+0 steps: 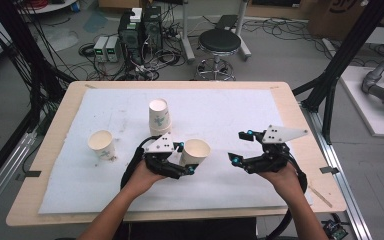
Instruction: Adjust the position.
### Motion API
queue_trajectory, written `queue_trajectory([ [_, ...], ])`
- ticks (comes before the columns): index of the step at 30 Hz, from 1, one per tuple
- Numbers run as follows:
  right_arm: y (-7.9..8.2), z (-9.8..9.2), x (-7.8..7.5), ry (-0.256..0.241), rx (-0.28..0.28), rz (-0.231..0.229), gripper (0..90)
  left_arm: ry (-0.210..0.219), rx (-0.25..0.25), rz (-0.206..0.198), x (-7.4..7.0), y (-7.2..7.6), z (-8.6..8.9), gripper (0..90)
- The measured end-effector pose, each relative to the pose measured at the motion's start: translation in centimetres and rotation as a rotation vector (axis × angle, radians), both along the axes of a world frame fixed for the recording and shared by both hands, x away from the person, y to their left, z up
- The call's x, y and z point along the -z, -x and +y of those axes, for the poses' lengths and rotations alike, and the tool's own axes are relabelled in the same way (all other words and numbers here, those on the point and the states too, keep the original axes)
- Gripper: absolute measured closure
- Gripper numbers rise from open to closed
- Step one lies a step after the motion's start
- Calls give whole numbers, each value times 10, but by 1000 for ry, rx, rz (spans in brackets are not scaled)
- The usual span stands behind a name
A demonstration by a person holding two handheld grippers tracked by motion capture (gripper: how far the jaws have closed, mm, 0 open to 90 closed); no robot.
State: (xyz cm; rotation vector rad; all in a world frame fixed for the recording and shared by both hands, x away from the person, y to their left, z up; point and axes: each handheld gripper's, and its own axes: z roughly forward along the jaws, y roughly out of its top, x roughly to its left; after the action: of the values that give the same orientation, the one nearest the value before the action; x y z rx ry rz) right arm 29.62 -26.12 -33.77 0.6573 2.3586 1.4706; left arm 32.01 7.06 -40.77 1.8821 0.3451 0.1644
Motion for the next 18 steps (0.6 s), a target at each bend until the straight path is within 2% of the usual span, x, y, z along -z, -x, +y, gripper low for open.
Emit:
queue_trajectory([
  [3, 2, -10, 8, -14, 58, -2, 209, 43, -31, -17, -1, -1, 5, 345],
  [4, 2, -14, 11, -25, 78, -7, 209, 46, -42, -23, -1, -1, 6, 345],
  [10, 6, -27, 24, -27, 133, -11, 209, 116, -89, -69, -5, -3, 12, 344],
  [12, 7, -30, 26, -36, 138, -16, 209, 140, -103, -84, -6, -3, 14, 344],
  [14, 8, -31, 28, -41, 142, -32, 209, 145, -111, -89, -7, -4, 15, 343],
  [18, 10, -31, 29, -46, 147, -26, 209, 158, -111, -92, -8, -3, 15, 337],
])
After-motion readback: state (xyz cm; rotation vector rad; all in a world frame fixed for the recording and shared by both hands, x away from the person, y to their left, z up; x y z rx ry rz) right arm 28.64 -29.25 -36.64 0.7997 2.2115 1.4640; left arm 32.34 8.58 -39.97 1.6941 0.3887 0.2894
